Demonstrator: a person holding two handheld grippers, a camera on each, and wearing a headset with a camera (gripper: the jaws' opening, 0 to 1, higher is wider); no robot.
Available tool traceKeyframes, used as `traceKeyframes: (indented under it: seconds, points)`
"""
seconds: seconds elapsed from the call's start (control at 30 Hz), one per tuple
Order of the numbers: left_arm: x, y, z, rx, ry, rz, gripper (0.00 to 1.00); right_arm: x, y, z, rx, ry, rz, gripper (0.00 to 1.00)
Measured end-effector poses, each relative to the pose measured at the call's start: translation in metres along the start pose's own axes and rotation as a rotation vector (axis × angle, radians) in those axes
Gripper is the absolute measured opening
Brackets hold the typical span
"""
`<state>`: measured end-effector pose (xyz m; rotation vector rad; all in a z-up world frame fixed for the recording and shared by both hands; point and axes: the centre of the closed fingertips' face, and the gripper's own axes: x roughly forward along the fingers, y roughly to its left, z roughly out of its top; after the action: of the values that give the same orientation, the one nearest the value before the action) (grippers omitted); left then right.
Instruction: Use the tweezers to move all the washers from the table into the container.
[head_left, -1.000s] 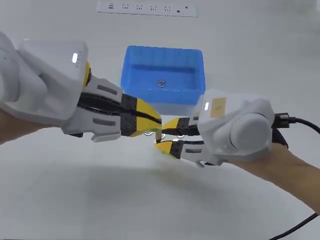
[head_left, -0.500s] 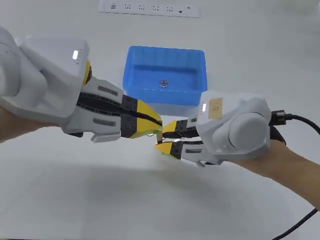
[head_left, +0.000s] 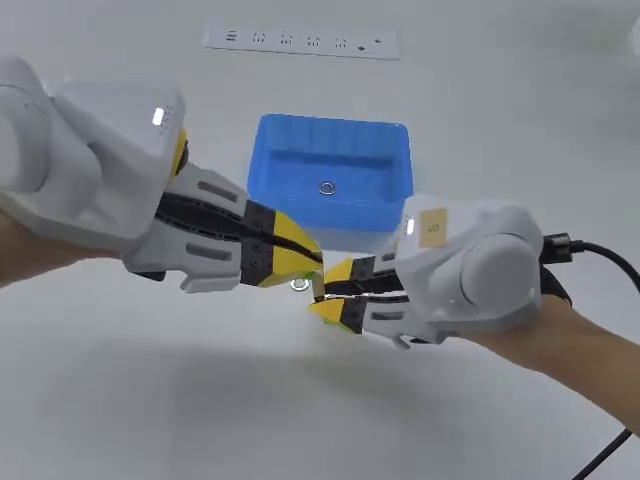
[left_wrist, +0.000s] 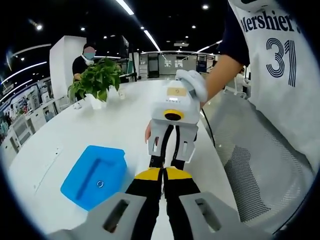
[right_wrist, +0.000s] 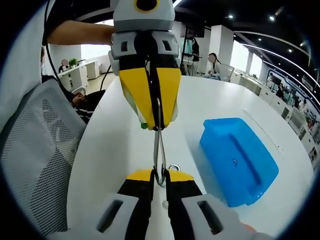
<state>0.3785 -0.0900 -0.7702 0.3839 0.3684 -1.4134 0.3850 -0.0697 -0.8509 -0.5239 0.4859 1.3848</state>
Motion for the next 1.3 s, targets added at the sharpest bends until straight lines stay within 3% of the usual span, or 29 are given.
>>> traceKeyframes:
  seconds: [0.17, 0.27, 0.77, 1.07, 1.3]
  points:
    - [-0.006, 0.004, 0.015, 0.024, -0.013, 0.011, 0.05, -0.011, -0.006, 0.011, -0.025, -0.013, -0.016, 0.10]
    - [-0.009, 0.009, 0.023, 0.069, -0.007, 0.024, 0.05, -0.017, -0.012, 0.018, -0.044, -0.016, -0.034, 0.10]
    - [-0.026, 0.039, 0.064, 0.192, -0.020, 0.061, 0.05, -0.040, -0.058, 0.057, -0.144, -0.053, -0.144, 0.10]
    - [-0.027, 0.066, 0.071, 0.234, -0.009, 0.079, 0.05, -0.039, -0.091, 0.067, -0.172, -0.059, -0.181, 0.10]
    - [-0.021, 0.087, 0.061, 0.213, -0.007, 0.093, 0.05, -0.027, -0.109, 0.059, -0.177, -0.042, -0.184, 0.10]
